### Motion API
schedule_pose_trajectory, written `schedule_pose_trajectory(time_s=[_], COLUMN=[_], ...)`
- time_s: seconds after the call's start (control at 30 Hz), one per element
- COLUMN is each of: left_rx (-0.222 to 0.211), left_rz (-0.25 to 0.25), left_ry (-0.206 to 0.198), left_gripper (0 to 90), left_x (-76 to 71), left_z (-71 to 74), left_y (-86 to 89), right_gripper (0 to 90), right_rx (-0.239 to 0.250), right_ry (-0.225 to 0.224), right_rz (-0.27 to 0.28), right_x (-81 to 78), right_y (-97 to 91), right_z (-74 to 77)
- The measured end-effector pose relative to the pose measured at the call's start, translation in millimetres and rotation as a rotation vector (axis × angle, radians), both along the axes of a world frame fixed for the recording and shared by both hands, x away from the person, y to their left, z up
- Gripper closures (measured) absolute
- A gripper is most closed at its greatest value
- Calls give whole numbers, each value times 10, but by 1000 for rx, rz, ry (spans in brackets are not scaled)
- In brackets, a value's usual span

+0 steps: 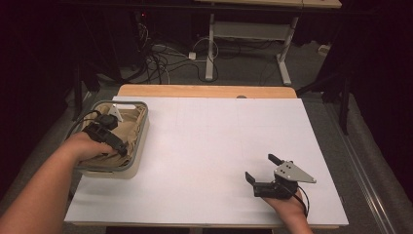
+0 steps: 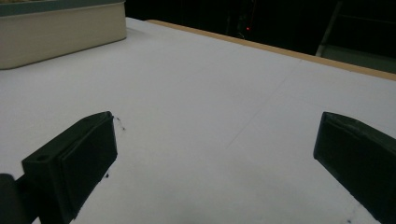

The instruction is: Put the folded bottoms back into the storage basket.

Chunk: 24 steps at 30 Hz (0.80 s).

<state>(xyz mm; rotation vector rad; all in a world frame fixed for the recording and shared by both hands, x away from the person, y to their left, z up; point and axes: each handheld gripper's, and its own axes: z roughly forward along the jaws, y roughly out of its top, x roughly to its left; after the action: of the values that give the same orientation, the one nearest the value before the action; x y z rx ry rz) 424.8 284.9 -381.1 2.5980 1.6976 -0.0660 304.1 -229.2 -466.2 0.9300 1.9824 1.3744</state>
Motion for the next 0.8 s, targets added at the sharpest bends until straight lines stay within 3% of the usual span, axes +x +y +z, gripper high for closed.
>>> schedule_pose_trajectory(time_s=[0.17, 0.37, 0.6, 0.8], left_rx=[2, 1, 7, -9], left_rz=[-14, -47, -105, -154], left_ry=[-22, -29, -26, -27], left_gripper=[0, 0, 0, 0], left_x=[-24, -42, -24, 13], left_z=[177, 282, 315, 235], left_y=[-176, -431, -780, -1068], right_gripper=[4, 4, 4, 4], right_rx=[1, -3, 2, 0], right_ry=[0, 1, -3, -3], right_rz=[-1, 3, -3, -5], right_x=[-11, -18, -20, -23], right_y=[3, 17, -3, -8], right_z=[4, 0, 11, 11])
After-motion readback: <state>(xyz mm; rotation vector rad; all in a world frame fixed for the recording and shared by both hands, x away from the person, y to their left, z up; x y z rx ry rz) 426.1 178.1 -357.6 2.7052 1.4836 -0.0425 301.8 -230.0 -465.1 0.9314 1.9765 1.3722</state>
